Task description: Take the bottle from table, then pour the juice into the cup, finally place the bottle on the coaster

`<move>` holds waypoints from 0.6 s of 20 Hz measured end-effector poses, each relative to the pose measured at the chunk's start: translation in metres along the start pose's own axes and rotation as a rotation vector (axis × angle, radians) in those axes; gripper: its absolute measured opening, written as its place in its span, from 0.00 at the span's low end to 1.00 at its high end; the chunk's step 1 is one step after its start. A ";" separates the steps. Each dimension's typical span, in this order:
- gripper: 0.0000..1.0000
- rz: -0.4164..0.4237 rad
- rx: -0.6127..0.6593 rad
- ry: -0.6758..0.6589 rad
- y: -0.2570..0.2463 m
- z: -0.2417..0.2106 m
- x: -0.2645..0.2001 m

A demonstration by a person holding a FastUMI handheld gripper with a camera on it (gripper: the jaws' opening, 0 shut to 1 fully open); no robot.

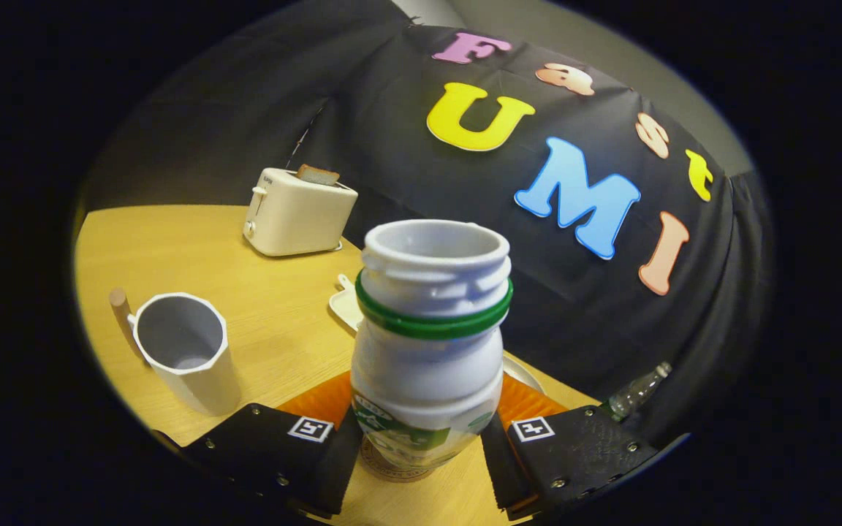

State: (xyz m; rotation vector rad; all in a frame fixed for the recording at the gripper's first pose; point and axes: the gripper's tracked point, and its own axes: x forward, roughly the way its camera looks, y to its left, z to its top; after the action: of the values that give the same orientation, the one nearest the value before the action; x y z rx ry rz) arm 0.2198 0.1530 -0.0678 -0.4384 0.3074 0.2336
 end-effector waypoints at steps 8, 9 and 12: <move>0.74 0.032 0.191 0.018 -0.014 -0.022 0.012; 0.74 0.042 0.205 0.019 -0.012 -0.024 0.012; 0.74 0.067 0.239 0.024 -0.008 -0.028 0.014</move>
State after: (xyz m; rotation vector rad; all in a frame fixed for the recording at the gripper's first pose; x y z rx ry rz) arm 0.2286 0.1353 -0.0940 -0.1951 0.3693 0.2538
